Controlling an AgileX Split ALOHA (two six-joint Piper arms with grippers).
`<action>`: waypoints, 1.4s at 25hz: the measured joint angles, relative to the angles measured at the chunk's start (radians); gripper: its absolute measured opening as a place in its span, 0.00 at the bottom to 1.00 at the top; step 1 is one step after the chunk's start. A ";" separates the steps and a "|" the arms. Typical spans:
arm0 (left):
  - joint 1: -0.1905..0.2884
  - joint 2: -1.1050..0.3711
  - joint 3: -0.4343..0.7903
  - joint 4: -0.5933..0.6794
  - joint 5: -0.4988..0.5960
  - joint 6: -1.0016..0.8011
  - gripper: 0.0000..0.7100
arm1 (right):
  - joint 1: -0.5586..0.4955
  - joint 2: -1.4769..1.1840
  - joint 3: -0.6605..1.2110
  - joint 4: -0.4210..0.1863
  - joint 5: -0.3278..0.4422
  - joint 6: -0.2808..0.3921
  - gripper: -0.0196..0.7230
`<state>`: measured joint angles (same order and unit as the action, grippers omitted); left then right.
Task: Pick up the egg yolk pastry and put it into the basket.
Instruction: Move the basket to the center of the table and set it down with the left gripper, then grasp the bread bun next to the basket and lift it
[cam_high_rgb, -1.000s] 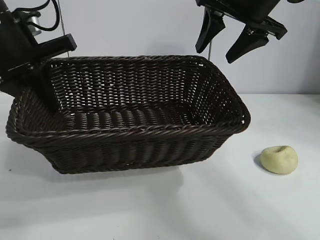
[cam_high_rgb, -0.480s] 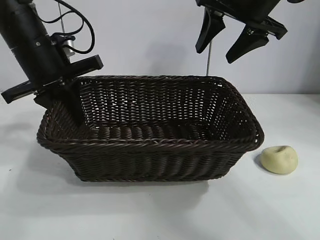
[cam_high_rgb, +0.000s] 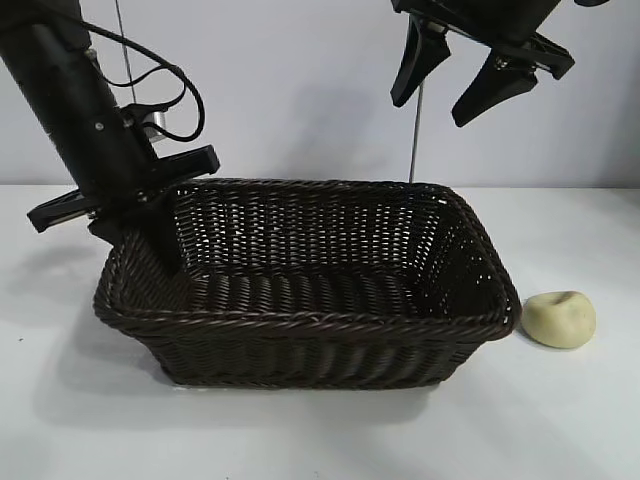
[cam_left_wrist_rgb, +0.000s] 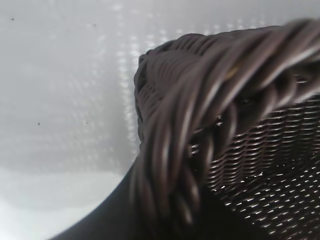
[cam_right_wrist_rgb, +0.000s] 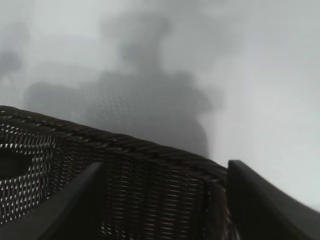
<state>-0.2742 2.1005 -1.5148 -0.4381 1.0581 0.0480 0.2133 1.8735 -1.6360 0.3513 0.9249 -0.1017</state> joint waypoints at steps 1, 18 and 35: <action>0.000 0.000 -0.001 0.000 -0.005 0.002 0.14 | 0.000 0.000 0.000 0.000 0.000 0.000 0.69; -0.035 0.043 -0.022 -0.008 -0.035 0.003 0.20 | 0.000 0.000 0.000 -0.002 0.000 0.000 0.69; 0.001 -0.063 -0.126 0.089 0.044 0.004 0.75 | 0.000 0.000 0.000 -0.002 0.000 0.000 0.69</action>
<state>-0.2734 2.0372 -1.6409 -0.3489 1.1022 0.0520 0.2133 1.8735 -1.6360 0.3495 0.9249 -0.1017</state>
